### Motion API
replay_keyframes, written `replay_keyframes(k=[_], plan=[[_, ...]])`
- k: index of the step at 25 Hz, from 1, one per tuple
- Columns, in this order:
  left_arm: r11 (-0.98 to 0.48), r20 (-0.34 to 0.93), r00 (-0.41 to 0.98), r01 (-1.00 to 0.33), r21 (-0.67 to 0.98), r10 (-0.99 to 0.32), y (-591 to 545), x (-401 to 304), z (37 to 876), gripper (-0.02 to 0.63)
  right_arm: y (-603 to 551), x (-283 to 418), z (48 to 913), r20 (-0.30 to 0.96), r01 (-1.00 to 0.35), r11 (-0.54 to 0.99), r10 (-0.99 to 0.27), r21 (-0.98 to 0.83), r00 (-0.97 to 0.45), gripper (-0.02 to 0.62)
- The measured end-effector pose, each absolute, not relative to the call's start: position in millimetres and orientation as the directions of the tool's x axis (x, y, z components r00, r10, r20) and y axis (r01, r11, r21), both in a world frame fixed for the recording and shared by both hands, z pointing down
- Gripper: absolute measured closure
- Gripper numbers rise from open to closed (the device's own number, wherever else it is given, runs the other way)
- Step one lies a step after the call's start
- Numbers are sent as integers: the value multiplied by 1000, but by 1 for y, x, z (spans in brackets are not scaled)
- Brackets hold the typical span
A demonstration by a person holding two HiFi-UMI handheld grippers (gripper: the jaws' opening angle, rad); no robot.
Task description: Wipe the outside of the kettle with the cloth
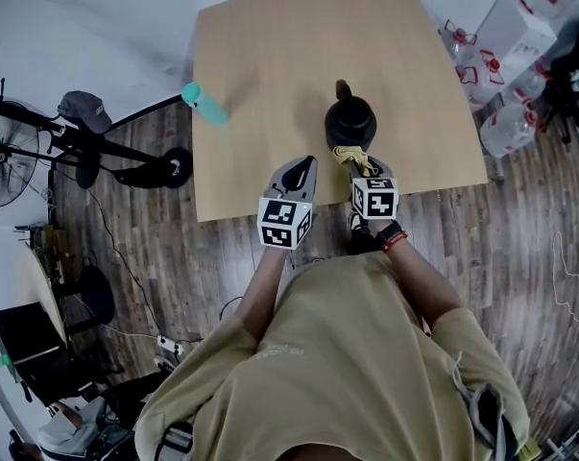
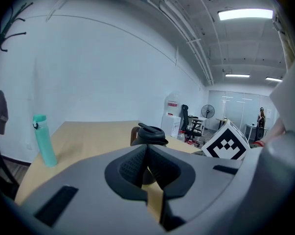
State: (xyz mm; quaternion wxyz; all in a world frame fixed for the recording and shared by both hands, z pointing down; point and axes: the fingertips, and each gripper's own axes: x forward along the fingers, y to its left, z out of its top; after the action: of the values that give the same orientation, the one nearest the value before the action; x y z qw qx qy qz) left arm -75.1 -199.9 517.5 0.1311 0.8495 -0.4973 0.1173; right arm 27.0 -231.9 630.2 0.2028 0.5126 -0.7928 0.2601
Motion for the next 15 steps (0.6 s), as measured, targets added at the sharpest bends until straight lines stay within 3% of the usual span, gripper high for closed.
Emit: replay_keyframes(k=[15], plan=[[-464,345,470,-880,105,-812,-208,-53,525,581,-272,115,636,600,-941,331,-738,-77,-309,466]])
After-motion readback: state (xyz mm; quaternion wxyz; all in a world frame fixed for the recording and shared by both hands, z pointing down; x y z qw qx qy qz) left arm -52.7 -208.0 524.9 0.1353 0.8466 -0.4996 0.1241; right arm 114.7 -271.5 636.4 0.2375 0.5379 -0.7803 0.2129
